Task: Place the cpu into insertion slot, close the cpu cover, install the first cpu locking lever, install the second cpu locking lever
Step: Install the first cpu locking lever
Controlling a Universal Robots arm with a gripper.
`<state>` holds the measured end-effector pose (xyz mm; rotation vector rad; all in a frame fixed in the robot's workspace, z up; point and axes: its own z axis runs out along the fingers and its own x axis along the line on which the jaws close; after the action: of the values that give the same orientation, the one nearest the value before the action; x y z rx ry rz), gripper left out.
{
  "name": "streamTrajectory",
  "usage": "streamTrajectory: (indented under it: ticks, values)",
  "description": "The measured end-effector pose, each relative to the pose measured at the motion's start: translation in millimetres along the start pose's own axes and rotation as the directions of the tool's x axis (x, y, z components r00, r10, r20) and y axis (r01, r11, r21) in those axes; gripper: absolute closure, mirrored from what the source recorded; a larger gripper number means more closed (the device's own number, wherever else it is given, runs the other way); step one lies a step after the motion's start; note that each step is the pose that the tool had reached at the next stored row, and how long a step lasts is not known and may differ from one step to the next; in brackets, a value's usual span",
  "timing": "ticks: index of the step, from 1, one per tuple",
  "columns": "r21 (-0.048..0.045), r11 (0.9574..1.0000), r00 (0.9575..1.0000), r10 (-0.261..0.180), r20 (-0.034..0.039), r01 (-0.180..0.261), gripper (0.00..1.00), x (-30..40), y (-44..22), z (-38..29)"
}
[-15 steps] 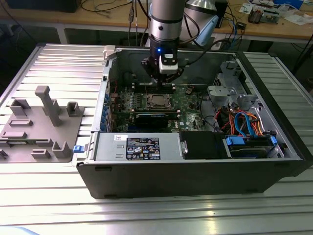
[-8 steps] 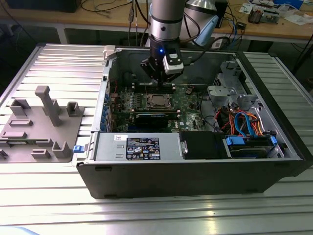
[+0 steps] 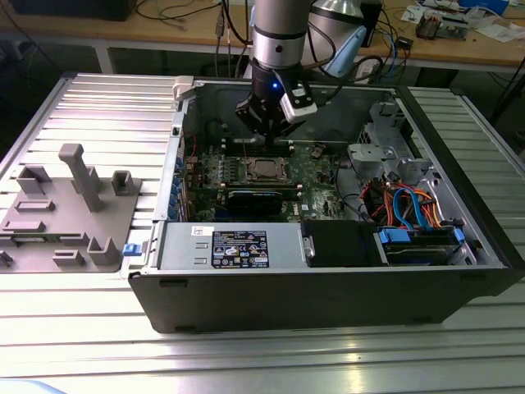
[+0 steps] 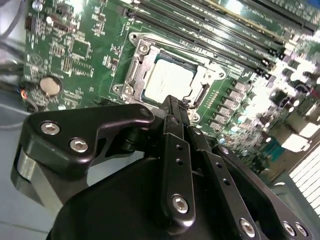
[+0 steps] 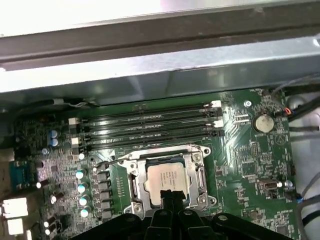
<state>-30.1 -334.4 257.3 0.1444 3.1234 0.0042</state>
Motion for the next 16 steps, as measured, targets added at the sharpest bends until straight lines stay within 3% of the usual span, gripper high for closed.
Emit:
streamTrajectory:
  ticks: [3,16]
  values:
    - [-0.0014,0.9952,0.9952,-0.098,-0.0003,0.098,0.89,0.0,0.0,0.0]
    - [-0.0016,0.9945,0.9945,-0.105,-0.0002,0.105,0.89,1.6,-0.2,0.0]
